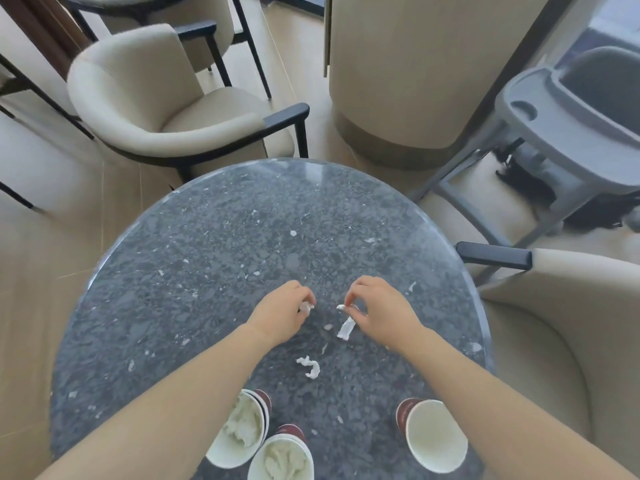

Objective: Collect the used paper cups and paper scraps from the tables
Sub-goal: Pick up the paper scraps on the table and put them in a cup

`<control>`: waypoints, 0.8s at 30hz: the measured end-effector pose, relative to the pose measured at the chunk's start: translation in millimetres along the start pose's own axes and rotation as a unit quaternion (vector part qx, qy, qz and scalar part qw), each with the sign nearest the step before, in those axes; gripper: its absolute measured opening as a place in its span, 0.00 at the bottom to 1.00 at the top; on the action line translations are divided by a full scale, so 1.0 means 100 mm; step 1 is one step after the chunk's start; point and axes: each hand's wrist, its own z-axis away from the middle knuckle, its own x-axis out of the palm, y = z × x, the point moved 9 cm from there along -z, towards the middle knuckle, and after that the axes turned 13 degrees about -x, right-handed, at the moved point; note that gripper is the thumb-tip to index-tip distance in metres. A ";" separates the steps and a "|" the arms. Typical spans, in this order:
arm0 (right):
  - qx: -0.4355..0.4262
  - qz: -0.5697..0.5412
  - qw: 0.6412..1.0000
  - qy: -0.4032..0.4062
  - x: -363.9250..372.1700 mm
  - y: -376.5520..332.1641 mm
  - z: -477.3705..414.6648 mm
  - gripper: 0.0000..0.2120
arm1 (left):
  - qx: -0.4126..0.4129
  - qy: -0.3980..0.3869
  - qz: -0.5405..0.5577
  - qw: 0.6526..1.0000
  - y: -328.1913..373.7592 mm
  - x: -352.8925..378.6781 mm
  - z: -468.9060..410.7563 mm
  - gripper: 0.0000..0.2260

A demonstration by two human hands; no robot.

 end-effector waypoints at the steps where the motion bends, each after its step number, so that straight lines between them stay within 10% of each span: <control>1: 0.002 -0.004 1.000 0.003 -0.04 0.03 0.04 0.03 | 0.013 -0.001 0.001 1.000 0.03 0.01 0.03 0.07; 24: 0.022 0.030 0.993 -0.114 0.27 0.08 0.39 0.05 | 0.008 -0.124 -0.063 0.990 0.16 0.40 0.46 0.24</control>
